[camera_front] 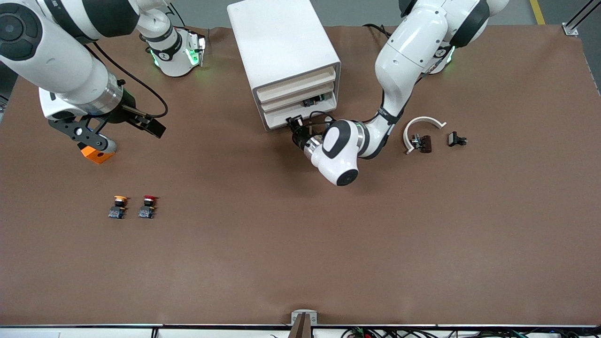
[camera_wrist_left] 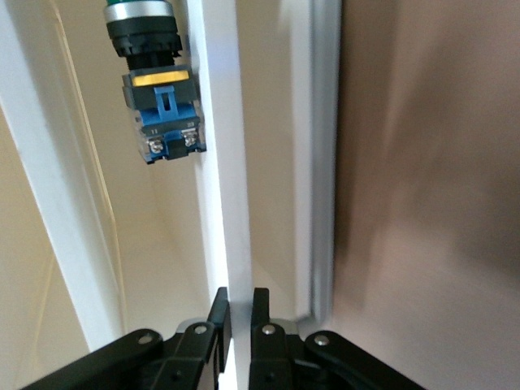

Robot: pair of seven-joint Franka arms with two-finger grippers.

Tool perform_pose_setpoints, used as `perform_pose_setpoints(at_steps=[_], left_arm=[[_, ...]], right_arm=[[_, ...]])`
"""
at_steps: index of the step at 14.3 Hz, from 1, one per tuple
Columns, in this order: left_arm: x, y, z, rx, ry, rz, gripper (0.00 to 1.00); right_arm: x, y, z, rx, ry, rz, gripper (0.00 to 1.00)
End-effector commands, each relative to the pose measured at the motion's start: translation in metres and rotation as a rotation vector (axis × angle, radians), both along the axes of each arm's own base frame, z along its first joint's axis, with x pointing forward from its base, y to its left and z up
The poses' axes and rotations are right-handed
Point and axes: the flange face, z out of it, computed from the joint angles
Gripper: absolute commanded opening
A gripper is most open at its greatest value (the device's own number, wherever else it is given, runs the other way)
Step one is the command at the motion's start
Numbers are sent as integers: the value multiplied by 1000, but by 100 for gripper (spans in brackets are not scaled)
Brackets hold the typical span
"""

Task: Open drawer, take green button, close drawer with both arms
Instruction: 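Pull the drawer open with the left gripper while the right gripper approaches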

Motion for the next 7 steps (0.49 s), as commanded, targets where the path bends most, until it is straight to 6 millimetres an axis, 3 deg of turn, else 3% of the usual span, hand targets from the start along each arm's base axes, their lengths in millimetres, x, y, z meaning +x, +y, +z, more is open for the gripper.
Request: perform_pose_setpoints(at_steps=[1, 7], left_arm=[[29, 5, 5, -52, -20, 40, 15], [66, 13, 14, -42, -149, 150, 20]], right_arm=[[1, 27, -2, -21, -6, -66, 100], [-8, 84, -21, -47, 10, -166, 100]])
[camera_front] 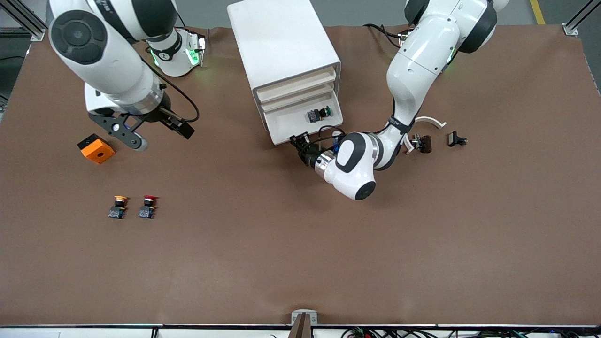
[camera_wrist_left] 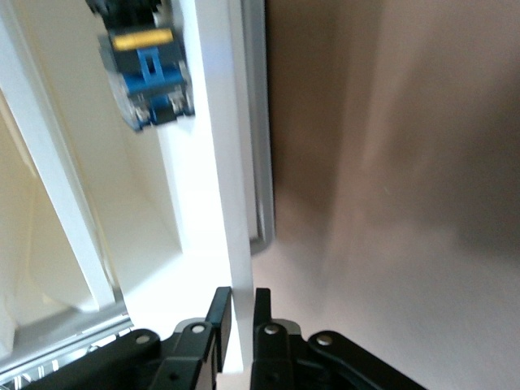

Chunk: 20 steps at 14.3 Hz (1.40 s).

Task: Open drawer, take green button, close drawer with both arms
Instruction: 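Pull the drawer open with the left gripper while the right gripper approaches, then reach the right gripper into the drawer while the left gripper withdraws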

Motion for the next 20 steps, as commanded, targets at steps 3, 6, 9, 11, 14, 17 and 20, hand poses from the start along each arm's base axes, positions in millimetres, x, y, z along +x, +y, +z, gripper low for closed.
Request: perform_pose_setpoints(at_steps=[3, 6, 9, 11, 14, 17, 20], left_arm=[[31, 3, 10, -10, -99, 79, 20], [51, 16, 26, -2, -146, 101, 24], [75, 35, 58, 5, -207, 89, 71], [96, 64, 76, 9, -214, 81, 100], [117, 93, 119, 35, -321, 10, 100], [121, 116, 172, 28, -472, -133, 100], [121, 145, 243, 107, -730, -384, 100]], right_arm=[[4, 32, -14, -14, 9, -110, 100], [4, 62, -32, -21, -14, -157, 100], [-4, 100, -57, -43, -22, -224, 100], [-17, 137, -77, -55, -44, -279, 100], [-40, 185, -108, -86, -55, -326, 100], [-57, 223, -132, -109, -65, -382, 100], [-67, 252, -152, -128, -63, -461, 100]])
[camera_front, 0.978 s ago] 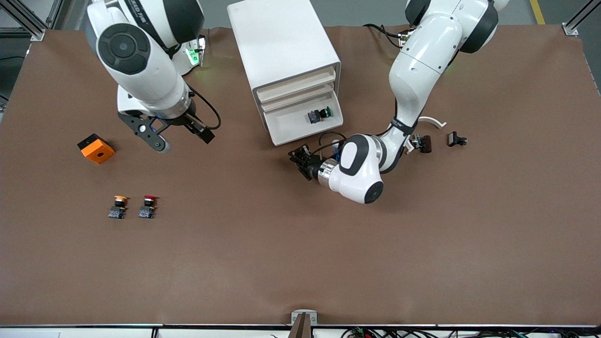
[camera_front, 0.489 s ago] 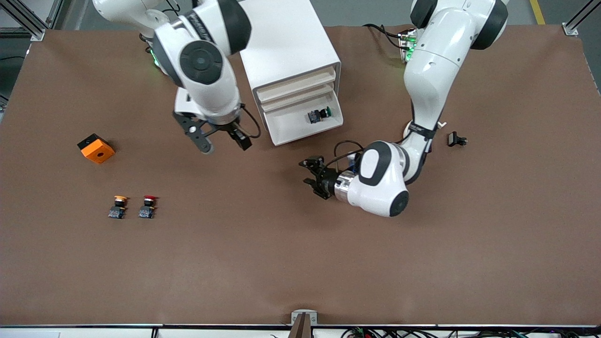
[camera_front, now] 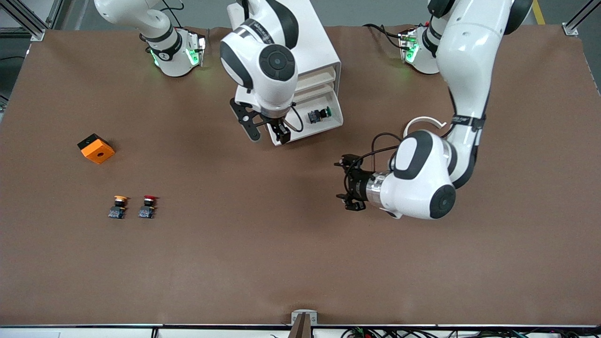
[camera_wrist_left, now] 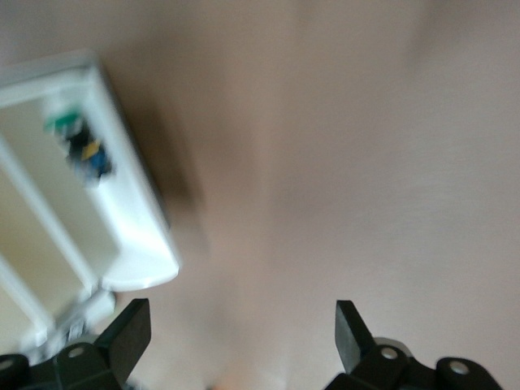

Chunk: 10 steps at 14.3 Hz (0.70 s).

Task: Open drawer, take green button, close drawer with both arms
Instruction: 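Reach the right gripper into the drawer while the left gripper withdraws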

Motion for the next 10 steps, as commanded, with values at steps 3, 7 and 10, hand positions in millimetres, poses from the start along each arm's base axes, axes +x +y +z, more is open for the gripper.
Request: perform_pose_setpoints(at_steps=[3, 7, 10], left_arm=[[-8, 48, 92, 60, -252, -315, 100], [-5, 126, 128, 83, -284, -499, 100], [-10, 157, 157, 143, -354, -700, 100]], right_arm=[[-5, 35, -18, 27, 42, -129, 100], [-17, 58, -51, 54, 78, -169, 100], [-23, 70, -75, 60, 102, -178, 100]])
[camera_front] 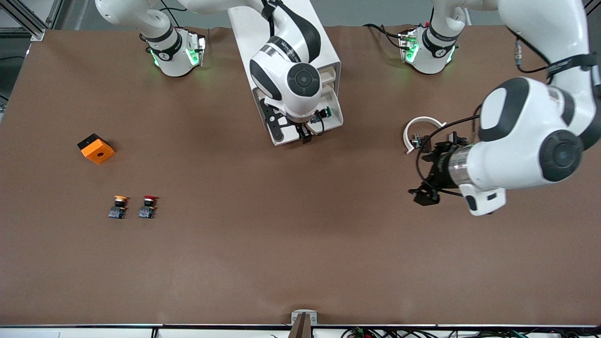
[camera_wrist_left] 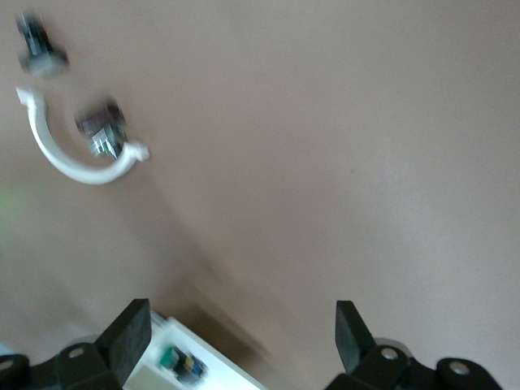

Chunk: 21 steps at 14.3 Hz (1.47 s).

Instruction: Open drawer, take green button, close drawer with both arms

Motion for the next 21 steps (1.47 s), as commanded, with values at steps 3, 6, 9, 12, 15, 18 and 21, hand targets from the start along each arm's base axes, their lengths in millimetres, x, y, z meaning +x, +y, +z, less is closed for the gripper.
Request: perform_pose_setpoints(at_steps=[3, 6, 9, 12, 15, 18, 21], left_arm=[[-13, 43, 17, 88, -9, -336, 100], [-13, 76, 21, 47, 4, -468, 100], [-23, 82, 39, 41, -21, -636, 100], [-28, 102, 60, 8, -66, -773, 100], [-39, 120, 73, -13, -97, -861, 100], [-49, 134, 82, -23, -135, -938, 100], [-64, 139, 85, -9, -203, -1004, 100]], right_arm=[[-3, 25, -14, 49, 48, -52, 100], [-11, 34, -21, 51, 46, -71, 100], [-24, 44, -34, 35, 57, -49, 100], [-33, 49, -53, 16, 70, -33, 100], [-42, 55, -66, 6, 74, -21, 100], [-43, 56, -71, 6, 74, -14, 100], [-44, 57, -71, 8, 76, -11, 100]])
